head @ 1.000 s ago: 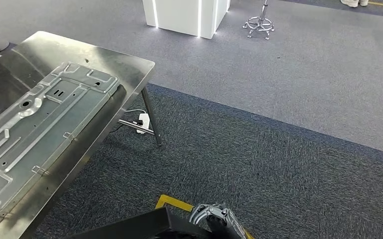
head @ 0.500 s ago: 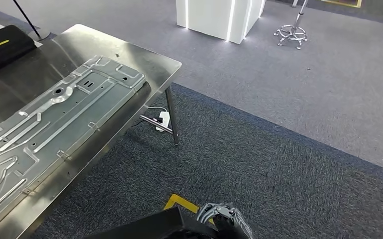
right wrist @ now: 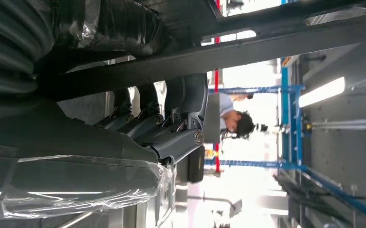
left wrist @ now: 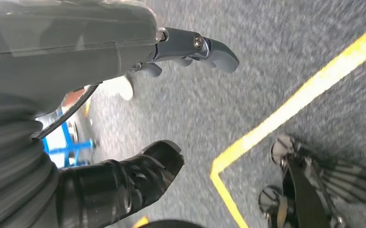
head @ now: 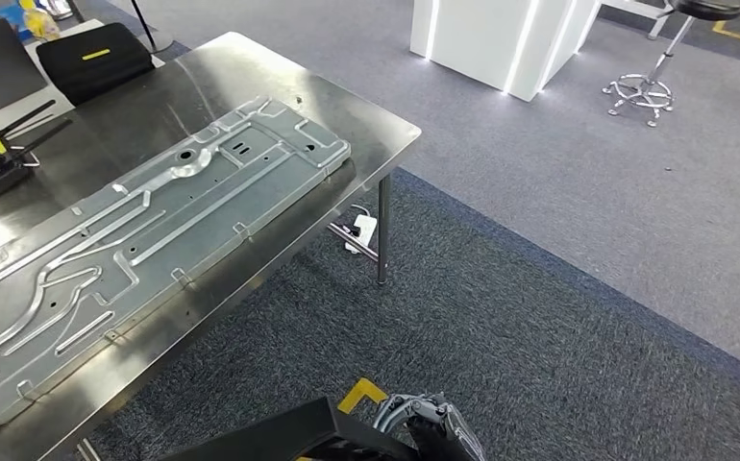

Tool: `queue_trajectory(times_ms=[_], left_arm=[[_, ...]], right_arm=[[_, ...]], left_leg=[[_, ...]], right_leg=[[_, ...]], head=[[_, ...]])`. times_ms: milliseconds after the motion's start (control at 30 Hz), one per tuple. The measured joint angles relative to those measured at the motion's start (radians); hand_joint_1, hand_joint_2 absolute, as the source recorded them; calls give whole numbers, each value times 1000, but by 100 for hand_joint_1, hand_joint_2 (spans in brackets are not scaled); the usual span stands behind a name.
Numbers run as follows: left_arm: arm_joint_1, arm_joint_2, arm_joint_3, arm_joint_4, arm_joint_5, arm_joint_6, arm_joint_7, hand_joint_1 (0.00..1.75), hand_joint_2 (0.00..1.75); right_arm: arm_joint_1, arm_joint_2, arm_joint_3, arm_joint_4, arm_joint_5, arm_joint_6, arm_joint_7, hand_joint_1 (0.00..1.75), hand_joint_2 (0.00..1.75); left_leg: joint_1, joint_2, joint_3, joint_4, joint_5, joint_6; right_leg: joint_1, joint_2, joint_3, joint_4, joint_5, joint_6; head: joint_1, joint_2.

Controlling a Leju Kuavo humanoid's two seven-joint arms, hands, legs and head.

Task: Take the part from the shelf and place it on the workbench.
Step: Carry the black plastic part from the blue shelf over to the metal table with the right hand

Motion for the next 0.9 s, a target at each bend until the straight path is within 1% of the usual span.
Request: queue_trajectory(times_ms=[33, 67, 100, 133, 167, 200, 233, 267, 300, 333, 367, 400, 433, 467, 500, 533, 600, 633, 667, 700, 733, 767, 800, 833, 867, 900], left_arm=[[1, 0, 0, 0, 0, -1, 0, 0, 175], [2, 0, 0, 0, 0, -3, 0, 0, 175], [4, 0, 0, 0, 0, -4, 0, 0, 175], [6, 0, 0, 0, 0, -6, 0, 0, 175], [6, 0, 0, 0, 0, -7, 0, 0, 175], [4, 0, 0, 0, 0, -8, 0, 0, 175], [2, 0, 0, 0, 0, -8, 0, 0, 175], [-1, 0, 0, 0, 0, -8, 1, 0, 175], [-2, 0, 0, 0, 1, -8, 1, 0, 175], [-1, 0, 0, 0, 1, -8, 1, 0, 175], [0, 0, 0, 0, 2, -8, 1, 0, 175], [2, 0, 0, 0, 2, -8, 1, 0, 175], [3, 1, 0, 0, 2, -8, 2, 0, 175], [3, 1, 0, 0, 2, -7, 2, 0, 175], [3, 2, 0, 0, 2, -7, 2, 0, 175], [2, 2, 0, 0, 2, -7, 2, 0, 175], [3, 2, 0, 0, 2, -7, 2, 0, 175], [5, 2, 0, 0, 2, -7, 2, 0, 175], [4, 2, 0, 0, 3, -7, 2, 0, 175], [3, 3, 0, 0, 3, -7, 2, 0, 175], [2, 3, 0, 0, 3, -7, 2, 0, 175], [1, 3, 0, 0, 3, -8, 2, 0, 175], [1, 3, 0, 0, 3, -8, 2, 0, 175], [1, 3, 0, 0, 4, -8, 2, 0, 175], [1, 3, 0, 0, 5, -8, 2, 0, 175], [1, 4, 0, 0, 6, -8, 2, 0, 175]], right_arm=[[0, 1, 1, 0, 0, -1, 0, 175, 175], [0, 2, 3, 0, 0, -2, 0, 175, 175], [-1, 3, 5, -1, 0, -4, 0, 175, 175], [-1, 4, 7, -2, 1, -8, 1, 175, 175], [-1, 4, 10, -4, 1, -11, 1, 175, 175], [-1, 5, 12, -5, 0, -15, 1, 175, 175], [-1, 6, 15, -5, 0, -18, 2, 175, 175], [0, 6, 17, -6, 0, -20, 2, 175, 175], [0, 6, 19, -5, 0, -23, 3, 175, 175], [0, 6, 22, -5, -1, -27, 3, 175, 175], [-1, 6, 24, -5, -2, -30, 3, 175, 175], [-1, 6, 26, -5, -2, -34, 3, 175, 175], [-1, 6, 27, -5, -3, -35, 3, 175, 175], [-2, 6, 29, -5, -3, -35, 4, 175, 175], [-2, 6, 30, -6, -3, -36, 4, 175, 175], [-2, 6, 31, -7, -3, -36, 4, 175, 175], [-4, 6, 32, -9, -3, -36, 3, 175, 175], [-5, 6, 33, -9, -3, -37, 4, 175, 175], [-6, 5, 33, -10, -3, -37, 3, 175, 175], [-7, 5, 34, -12, -4, -38, 3, 175, 175], [-7, 5, 34, -12, -4, -38, 3, 175, 175], [-6, 4, 34, -13, -4, -39, 3, 175, 175], [-5, 3, 34, -13, -4, -40, 3, 175, 175], [-5, 2, 34, -13, -4, -43, 3, 175, 175], [-5, 1, 35, -13, -4, -45, 3, 175, 175], [-5, 1, 35, -13, -4, -47, 3, 175, 175]], left_leg=[[1, -9, -4, 0, 0, -6], [3, -19, -7, -1, 1, -12], [4, -24, -8, -2, 1, -18], [4, -13, -11, 5, -4, -23], [4, 9, -21, 28, -19, -27], [4, 39, -40, 71, -44, -31], [5, 68, -71, 132, -77, -35], [7, 83, -106, 199, -108, -39], [9, 90, -134, 252, -126, -43], [12, 94, -146, 275, -126, -47], [14, 99, -137, 257, -105, -49], [16, 107, -109, 203, -72, -50], [17, 126, -70, 127, -40, -48], [16, 146, -36, 62, -15, -45], [14, 160, -14, 18, -1, -40], [11, 168, -6, -2, 1, -34], [8, 149, -7, -4, 2, -22], [8, 139, -5, -9, 4, -16], [10, 129, -1, -14, 7, -9], [11, 120, 3, -18, 9, -3], [11, 111, 4, -20, 11, 1], [10, 101, 4, -19, 10, 5], [8, 90, 4, -18, 10, 7], [6, 77, 4, -17, 9, 8], [4, 63, 5, -16, 8, 8], [3, 49, 7, -14, 6, 8]], right_leg=[[2, 7, 4, -13, 0, -1], [4, -3, 5, -17, 2, -3], [3, -13, 7, -21, 3, -8], [2, -24, 12, -28, 5, -15], [0, -37, 18, -35, 7, -22], [-2, -51, 22, -41, 8, -28], [0, -66, 24, -43, 7, -32], [2, -80, 25, -42, 5, -34], [3, -94, 25, -42, 3, -34], [3, -107, 26, -41, 1, -34], [3, -119, 29, -41, -1, -32], [3, -131, 32, -41, -4, -29], [4, -142, 37, -41, -8, -26], [6, -152, 41, -40, -12, -21], [8, -160, 45, -40, -16, -15], [10, -168, 48, -40, -18, -9], [9, -184, 55, -44, -22, 4], [7, -178, 59, -41, -27, 10], [4, -160, 55, -25, -41, 15], [2, -134, 40, 11, -64, 19], [0, -104, 13, 68, -96, 20], [-1, -84, -23, 137, -128, 19], [0, -75, -58, 199, -149, 19], [0, -71, -81, 236, -151, 17], [0, -69, -87, 234, -132, 15], [0, -64, -73, 193, -96, 12]], head=[[0, 0], [0, 0], [0, 0], [0, 0], [-1, 0], [-1, 0], [-2, 0], [-2, 0], [-2, 0], [-3, 0], [-3, 0], [-3, 0], [-3, 0], [-3, 0], [-2, 0], [-2, 0], [-1, 0], [-1, 0], [-1, 0], [0, 0], [0, 0], [0, 0], [0, 0], [0, 0], [0, 0], [0, 0]])
